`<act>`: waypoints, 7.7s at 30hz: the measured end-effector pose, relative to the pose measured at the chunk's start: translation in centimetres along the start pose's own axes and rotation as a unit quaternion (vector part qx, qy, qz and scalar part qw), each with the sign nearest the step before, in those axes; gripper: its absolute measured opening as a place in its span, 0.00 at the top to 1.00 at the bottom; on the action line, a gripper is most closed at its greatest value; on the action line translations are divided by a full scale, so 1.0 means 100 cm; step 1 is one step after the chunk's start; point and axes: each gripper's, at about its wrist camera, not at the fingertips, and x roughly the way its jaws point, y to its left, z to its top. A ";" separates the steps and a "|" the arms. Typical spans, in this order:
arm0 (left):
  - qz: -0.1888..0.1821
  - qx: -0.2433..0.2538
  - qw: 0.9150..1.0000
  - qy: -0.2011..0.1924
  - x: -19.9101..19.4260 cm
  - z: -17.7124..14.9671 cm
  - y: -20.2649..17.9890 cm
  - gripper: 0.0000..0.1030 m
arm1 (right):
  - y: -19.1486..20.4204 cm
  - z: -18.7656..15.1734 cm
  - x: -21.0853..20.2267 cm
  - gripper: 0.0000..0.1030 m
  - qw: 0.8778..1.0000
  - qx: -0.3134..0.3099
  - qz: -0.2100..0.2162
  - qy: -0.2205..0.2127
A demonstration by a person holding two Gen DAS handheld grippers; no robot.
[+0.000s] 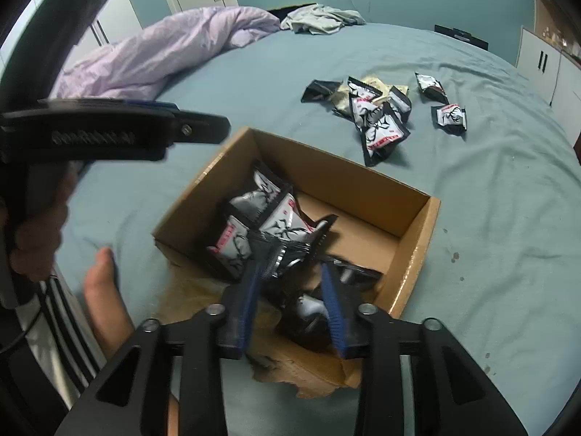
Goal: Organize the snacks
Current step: 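Lower the black packet into the box and open the right gripper, then move the right gripper to the pile and grasp a white packet, then grasp a white packet with the left gripper while the right gripper holds its packet, then lower the white packet into the box and open the left gripper, then lower the white packet into the box and open the right gripper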
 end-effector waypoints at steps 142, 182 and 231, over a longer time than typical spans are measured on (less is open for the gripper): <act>-0.010 0.053 0.978 0.199 0.149 0.112 -0.096 0.74 | -0.122 0.000 -0.044 0.77 0.946 0.267 -0.165 -0.077; -0.144 0.063 0.987 0.044 -0.004 -0.022 -0.039 0.73 | -0.074 -0.024 -0.082 0.77 0.953 0.255 -0.127 -0.098; 0.006 0.020 1.000 0.003 0.006 -0.007 -0.006 0.23 | -0.015 -0.005 -0.025 0.46 0.987 0.133 -0.079 -0.035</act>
